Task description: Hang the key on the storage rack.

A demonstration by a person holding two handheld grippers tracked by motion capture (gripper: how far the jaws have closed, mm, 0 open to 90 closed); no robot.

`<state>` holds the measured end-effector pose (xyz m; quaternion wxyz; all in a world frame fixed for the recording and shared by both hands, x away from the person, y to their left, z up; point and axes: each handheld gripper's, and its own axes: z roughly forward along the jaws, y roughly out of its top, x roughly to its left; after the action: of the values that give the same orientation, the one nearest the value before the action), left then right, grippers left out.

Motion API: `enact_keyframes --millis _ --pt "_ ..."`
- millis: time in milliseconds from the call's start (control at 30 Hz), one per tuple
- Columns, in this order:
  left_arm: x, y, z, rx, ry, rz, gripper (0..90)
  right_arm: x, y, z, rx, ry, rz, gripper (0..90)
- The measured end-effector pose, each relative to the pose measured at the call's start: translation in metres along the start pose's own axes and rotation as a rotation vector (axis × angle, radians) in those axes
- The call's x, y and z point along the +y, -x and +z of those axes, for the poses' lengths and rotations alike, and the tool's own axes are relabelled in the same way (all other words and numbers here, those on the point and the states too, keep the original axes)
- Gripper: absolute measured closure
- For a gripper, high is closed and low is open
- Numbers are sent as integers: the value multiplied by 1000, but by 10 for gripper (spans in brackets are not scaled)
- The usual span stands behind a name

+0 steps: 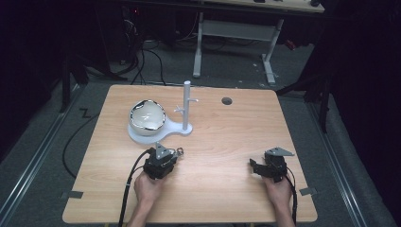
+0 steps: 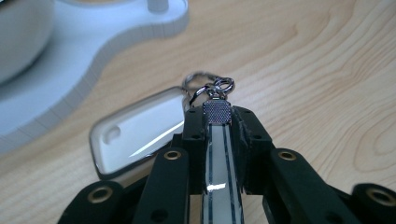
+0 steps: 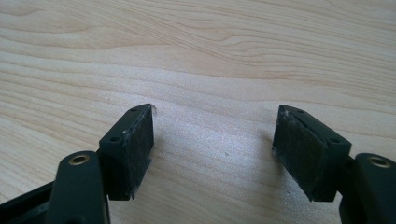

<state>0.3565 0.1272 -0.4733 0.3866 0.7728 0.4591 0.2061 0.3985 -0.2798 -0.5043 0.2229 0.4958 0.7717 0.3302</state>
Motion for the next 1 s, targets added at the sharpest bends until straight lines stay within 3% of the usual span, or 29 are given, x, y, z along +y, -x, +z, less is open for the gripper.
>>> enact_keyframes --millis 167,467,833,1000 --pt "12 -4 -13 -27 72 -32 764 0 0 0 0 0 0 292" --pt "24 -12 -29 -31 140 -50 764 0 0 0 2 1 -1 292" --pt "42 -18 -41 -42 199 -42 763 0 0 0 3 1 -1 291" --pt "47 -19 -43 -38 202 -34 764 0 0 0 3 1 -1 291"
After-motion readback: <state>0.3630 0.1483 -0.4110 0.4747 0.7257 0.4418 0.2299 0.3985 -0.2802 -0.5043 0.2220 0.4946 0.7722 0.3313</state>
